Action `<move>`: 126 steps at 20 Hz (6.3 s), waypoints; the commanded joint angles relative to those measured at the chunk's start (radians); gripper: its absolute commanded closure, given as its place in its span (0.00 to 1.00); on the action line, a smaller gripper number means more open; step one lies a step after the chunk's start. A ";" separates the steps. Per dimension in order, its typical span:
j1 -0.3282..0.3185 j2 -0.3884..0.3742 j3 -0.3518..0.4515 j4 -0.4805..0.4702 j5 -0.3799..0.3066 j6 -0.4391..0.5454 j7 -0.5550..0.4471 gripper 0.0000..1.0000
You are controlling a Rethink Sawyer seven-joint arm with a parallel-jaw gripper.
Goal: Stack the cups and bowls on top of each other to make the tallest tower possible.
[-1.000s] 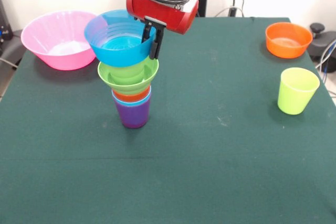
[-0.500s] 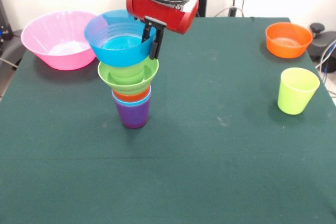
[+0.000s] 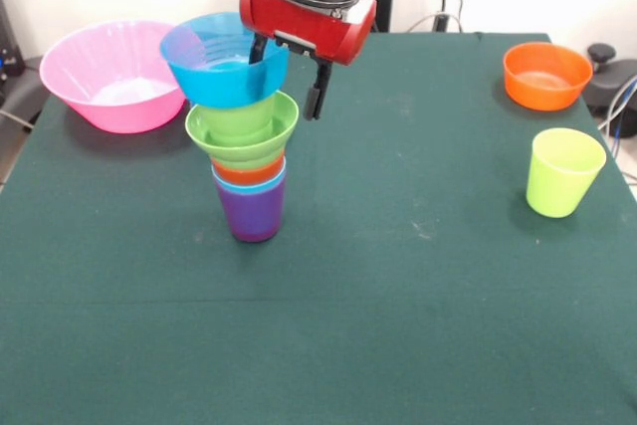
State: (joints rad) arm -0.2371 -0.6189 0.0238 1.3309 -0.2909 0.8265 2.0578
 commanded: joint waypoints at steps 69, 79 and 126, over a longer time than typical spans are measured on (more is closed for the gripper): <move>0.032 -0.033 0.048 -0.045 -0.102 0.376 -0.225 0.00; 0.070 0.037 0.067 -0.197 -0.119 0.525 -0.194 0.00; 0.278 0.173 -0.030 -0.176 0.152 0.316 0.326 0.00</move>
State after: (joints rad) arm 0.0070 -0.4510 -0.0210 1.0986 -0.1757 1.2437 2.1313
